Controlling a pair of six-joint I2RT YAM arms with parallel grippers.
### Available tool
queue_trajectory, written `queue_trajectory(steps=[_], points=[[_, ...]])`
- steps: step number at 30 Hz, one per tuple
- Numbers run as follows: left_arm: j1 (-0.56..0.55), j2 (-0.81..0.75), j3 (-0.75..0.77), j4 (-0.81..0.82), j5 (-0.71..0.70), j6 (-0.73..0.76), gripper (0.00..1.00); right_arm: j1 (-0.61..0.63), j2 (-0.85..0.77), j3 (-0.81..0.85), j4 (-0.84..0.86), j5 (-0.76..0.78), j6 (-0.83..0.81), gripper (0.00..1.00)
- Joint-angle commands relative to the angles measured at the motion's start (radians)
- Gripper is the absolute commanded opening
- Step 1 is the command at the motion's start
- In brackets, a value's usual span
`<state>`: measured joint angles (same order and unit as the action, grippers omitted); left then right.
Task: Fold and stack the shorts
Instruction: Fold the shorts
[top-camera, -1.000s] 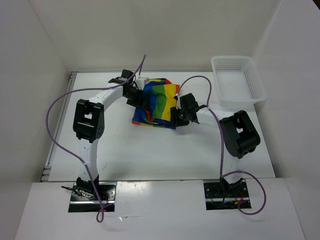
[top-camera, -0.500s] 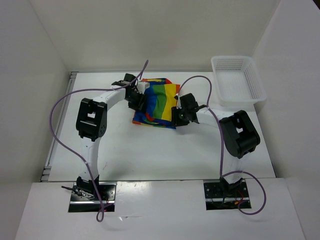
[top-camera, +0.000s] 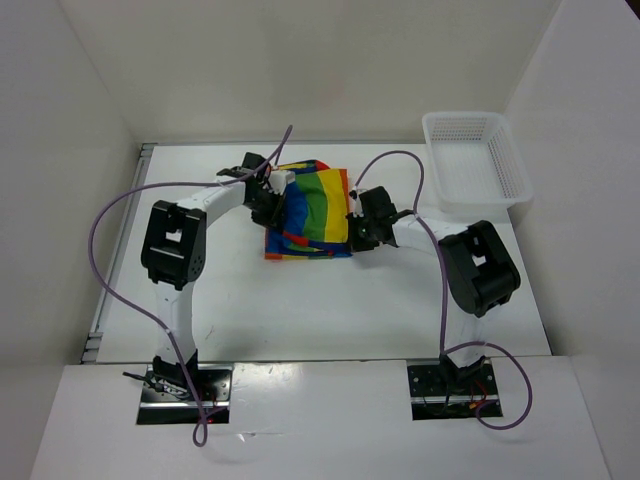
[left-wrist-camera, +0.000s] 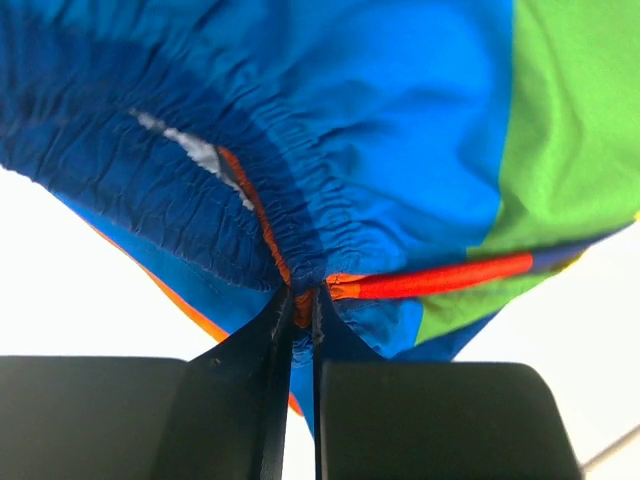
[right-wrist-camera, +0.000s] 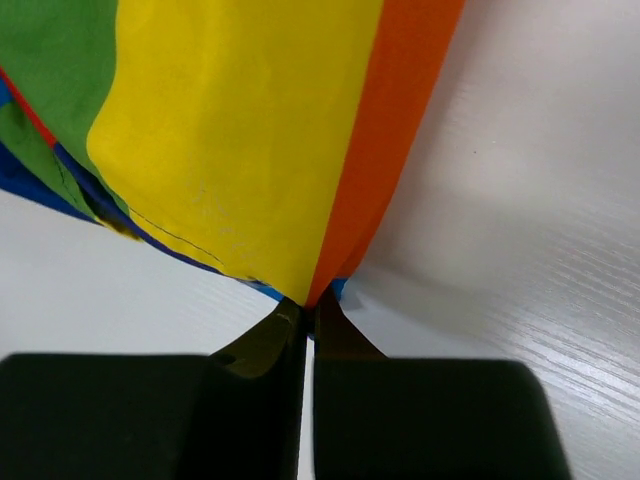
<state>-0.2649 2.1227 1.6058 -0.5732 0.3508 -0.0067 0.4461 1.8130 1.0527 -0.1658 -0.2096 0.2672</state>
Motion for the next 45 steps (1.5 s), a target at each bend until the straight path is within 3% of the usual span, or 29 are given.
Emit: queue_trajectory(steps=[1,14,15,17,19,22,27,31,36,41,44,45], points=[[0.018,-0.082,-0.046,-0.112,0.002,0.007,0.01,-0.003,-0.082,-0.034,-0.004,0.004,-0.035,0.00],[0.027,-0.155,-0.208,-0.203,0.070,0.007,0.03,-0.003,-0.254,-0.175,-0.120,-0.224,-0.123,0.00],[0.027,-0.155,-0.219,-0.203,0.070,0.007,0.04,-0.003,-0.254,-0.175,-0.120,-0.235,-0.123,0.11],[0.027,-0.167,-0.219,-0.214,0.070,0.007,0.10,-0.003,-0.254,-0.175,-0.139,-0.235,-0.141,0.46],[0.027,-0.179,-0.219,-0.224,0.070,0.007,0.19,-0.003,-0.254,-0.154,-0.153,-0.235,-0.183,0.56],[0.027,-0.202,-0.219,-0.269,0.060,0.007,0.47,-0.003,-0.264,-0.102,-0.195,-0.176,-0.238,0.61],[0.049,-0.276,-0.195,-0.329,0.022,0.007,0.65,-0.012,-0.297,0.030,-0.238,-0.113,-0.289,0.70],[0.076,-0.334,-0.130,-0.314,0.013,0.007,0.83,-0.066,-0.297,0.134,-0.236,-0.028,-0.312,0.89],[0.209,-0.415,-0.093,-0.232,-0.070,0.007,0.84,-0.141,-0.307,0.253,-0.184,0.235,-0.419,0.94],[0.366,-0.480,-0.113,-0.192,-0.239,0.007,0.91,-0.312,-0.353,0.276,-0.134,0.294,-0.437,0.97],[0.468,-0.503,-0.127,-0.192,-0.156,0.007,0.99,-0.374,-0.404,0.248,-0.095,0.308,-0.447,0.98],[0.493,-0.503,-0.139,-0.192,-0.060,0.007,1.00,-0.383,-0.421,0.236,-0.095,0.308,-0.447,0.98]])
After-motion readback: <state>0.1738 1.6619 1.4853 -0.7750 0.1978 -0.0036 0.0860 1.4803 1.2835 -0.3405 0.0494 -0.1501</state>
